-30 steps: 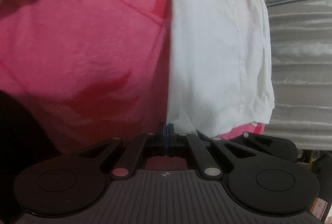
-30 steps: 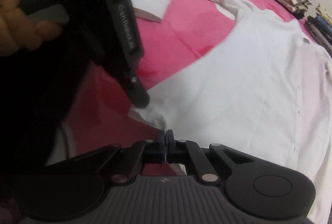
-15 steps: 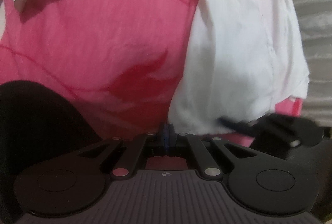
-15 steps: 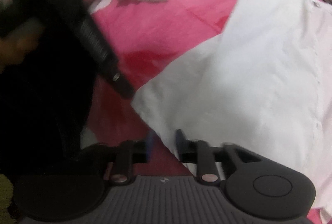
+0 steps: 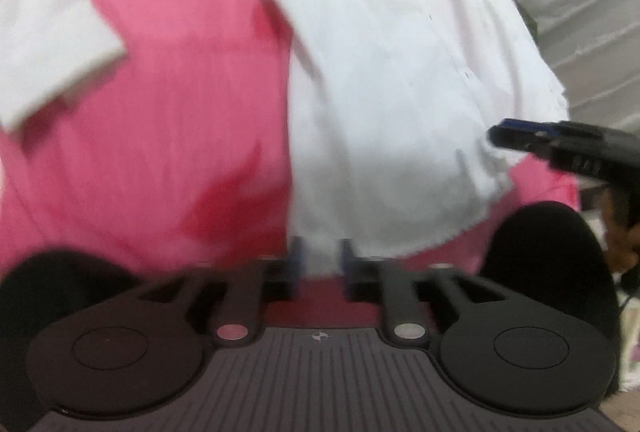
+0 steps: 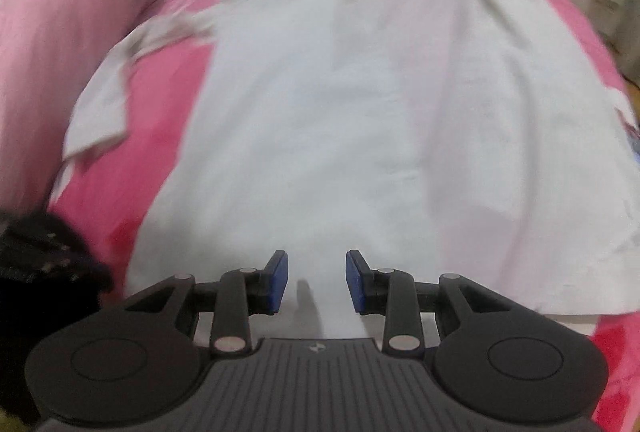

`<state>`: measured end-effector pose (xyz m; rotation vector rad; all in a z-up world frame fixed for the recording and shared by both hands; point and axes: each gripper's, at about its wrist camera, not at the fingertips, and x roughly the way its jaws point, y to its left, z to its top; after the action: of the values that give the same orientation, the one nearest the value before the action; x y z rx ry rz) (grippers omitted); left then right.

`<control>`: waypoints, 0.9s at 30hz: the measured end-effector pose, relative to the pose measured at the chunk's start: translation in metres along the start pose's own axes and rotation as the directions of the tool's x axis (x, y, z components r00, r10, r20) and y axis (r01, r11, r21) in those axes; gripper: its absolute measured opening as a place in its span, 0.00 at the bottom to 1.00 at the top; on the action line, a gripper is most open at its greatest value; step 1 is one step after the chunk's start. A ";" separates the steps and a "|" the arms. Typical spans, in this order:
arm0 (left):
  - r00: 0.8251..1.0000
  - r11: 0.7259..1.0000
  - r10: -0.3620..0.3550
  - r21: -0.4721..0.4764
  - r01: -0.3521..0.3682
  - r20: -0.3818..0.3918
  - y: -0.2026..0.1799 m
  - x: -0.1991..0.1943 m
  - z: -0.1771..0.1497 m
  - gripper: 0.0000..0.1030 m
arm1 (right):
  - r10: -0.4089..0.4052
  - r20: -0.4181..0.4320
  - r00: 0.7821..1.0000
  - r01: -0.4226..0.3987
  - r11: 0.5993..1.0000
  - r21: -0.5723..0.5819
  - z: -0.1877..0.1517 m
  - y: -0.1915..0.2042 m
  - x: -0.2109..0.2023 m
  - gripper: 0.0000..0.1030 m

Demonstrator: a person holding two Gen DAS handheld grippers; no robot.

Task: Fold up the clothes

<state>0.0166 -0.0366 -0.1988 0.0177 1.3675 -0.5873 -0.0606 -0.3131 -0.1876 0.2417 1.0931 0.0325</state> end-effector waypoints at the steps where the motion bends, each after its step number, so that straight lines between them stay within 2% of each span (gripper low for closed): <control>1: 1.000 0.999 0.028 0.014 -0.028 0.009 -0.002 0.004 0.003 0.34 | 0.000 0.010 1.000 0.000 0.999 0.041 -0.004 -0.007 -0.002 0.33; 4: 0.997 0.997 0.067 0.039 -0.067 -0.023 -0.002 0.025 0.005 0.33 | 0.029 0.034 0.999 -0.036 0.977 0.209 -0.001 -0.026 0.008 0.33; 5: 0.996 0.996 0.077 0.046 -0.075 -0.040 -0.002 0.033 0.005 0.29 | 0.043 0.044 0.998 -0.053 0.964 0.259 -0.001 -0.035 0.009 0.33; 6: 0.996 0.997 0.071 0.029 -0.070 -0.052 0.000 0.037 0.004 0.11 | 0.051 0.053 0.997 -0.064 0.951 0.304 -0.002 -0.042 0.010 0.33; 8: 0.998 0.996 0.007 -0.091 -0.013 -0.062 0.009 0.032 0.001 0.02 | 0.041 0.063 0.997 -0.061 0.932 0.357 -0.009 -0.049 0.017 0.33; 12: 0.993 0.949 -0.111 -0.301 0.093 -0.044 0.028 0.020 -0.008 0.00 | 0.039 0.058 0.998 -0.059 0.915 0.399 -0.023 -0.057 0.026 0.33; 17: 0.991 0.905 -0.129 -0.413 0.099 -0.046 0.049 0.024 -0.023 0.00 | 0.050 0.081 0.995 -0.081 0.895 0.440 -0.022 -0.068 0.025 0.33; 23: 0.994 0.969 -0.035 -0.245 0.010 -0.100 0.025 0.032 -0.021 0.01 | 0.071 0.075 0.995 -0.098 0.871 0.482 -0.027 -0.082 0.022 0.33; 27: 0.990 0.989 -0.021 -0.145 0.001 -0.137 0.014 0.029 -0.021 0.14 | 0.062 0.083 0.995 -0.095 0.861 0.500 -0.030 -0.088 0.017 0.33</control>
<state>0.0055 -0.0285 -0.2347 -0.0672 1.5435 -0.5023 -0.0872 -0.3905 -0.2342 0.7566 1.0115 -0.1919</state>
